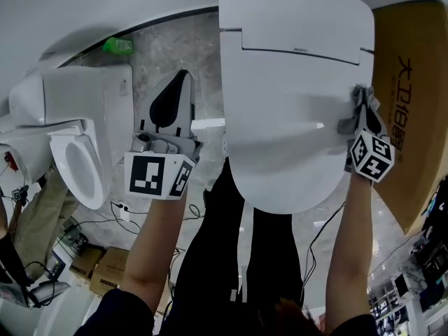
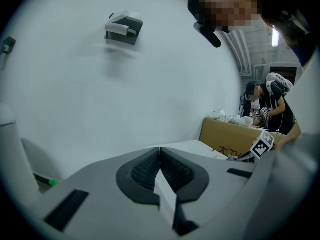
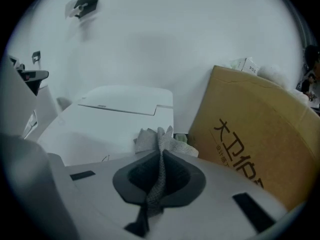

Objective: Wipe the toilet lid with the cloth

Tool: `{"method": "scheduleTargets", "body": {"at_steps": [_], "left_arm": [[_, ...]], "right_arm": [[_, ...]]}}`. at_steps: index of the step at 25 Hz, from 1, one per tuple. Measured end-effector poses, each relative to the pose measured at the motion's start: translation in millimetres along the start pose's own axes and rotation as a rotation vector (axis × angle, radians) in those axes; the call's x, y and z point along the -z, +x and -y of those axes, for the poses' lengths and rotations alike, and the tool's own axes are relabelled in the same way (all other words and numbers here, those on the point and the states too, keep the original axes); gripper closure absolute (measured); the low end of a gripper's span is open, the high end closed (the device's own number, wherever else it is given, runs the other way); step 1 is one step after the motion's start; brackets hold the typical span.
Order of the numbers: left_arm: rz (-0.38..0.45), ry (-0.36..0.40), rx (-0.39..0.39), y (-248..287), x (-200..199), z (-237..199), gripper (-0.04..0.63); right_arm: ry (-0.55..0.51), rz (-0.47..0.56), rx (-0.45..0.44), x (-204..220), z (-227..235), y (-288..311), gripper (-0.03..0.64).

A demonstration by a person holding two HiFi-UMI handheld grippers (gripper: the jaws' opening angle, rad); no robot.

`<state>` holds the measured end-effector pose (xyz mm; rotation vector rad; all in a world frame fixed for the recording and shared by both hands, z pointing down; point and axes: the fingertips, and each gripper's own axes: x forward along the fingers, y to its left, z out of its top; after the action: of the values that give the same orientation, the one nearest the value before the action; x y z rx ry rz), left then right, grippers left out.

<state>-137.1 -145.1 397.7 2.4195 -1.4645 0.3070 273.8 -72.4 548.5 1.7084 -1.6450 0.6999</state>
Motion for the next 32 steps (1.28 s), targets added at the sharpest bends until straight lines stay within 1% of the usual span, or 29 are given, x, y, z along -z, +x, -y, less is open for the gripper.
{"method": "scheduleTargets", "body": {"at_steps": [2, 4, 10, 15, 19, 25, 29, 32], "left_arm": [[0.003, -0.002, -0.005, -1.6, -0.9, -0.9, 0.575], [0.006, -0.004, -0.008, -3.4, -1.5, -1.4, 0.575], [0.01, -0.007, -0.016, -8.6, -0.3, -3.3, 0.575], [0.013, -0.01, -0.035, -16.9, 0.5, -12.1, 0.575], [0.016, -0.012, -0.051, -24.2, 1.0, -18.3, 0.575], [0.018, -0.016, -0.073, -34.3, 2.8, -27.1, 0.575], [0.018, -0.018, -0.083, -40.2, 4.1, -30.7, 0.575], [0.017, -0.019, -0.086, -42.3, 5.3, -31.5, 0.575]], "right_arm": [[-0.001, 0.001, -0.003, 0.6, -8.4, -2.4, 0.592], [-0.02, 0.003, -0.026, 0.5, -23.6, -5.3, 0.592], [-0.122, 0.015, -0.144, -4.9, -91.9, -10.1, 0.592], [-0.203, 0.035, -0.257, -15.7, -161.6, -12.0, 0.592], [-0.284, 0.055, -0.376, -25.4, -229.3, -17.5, 0.592], [-0.389, 0.068, -0.523, -26.0, -317.3, -29.6, 0.592], [-0.466, 0.072, -0.596, -18.0, -355.0, -40.3, 0.592], [-0.506, 0.076, -0.624, -13.2, -364.3, -45.2, 0.592]]}}
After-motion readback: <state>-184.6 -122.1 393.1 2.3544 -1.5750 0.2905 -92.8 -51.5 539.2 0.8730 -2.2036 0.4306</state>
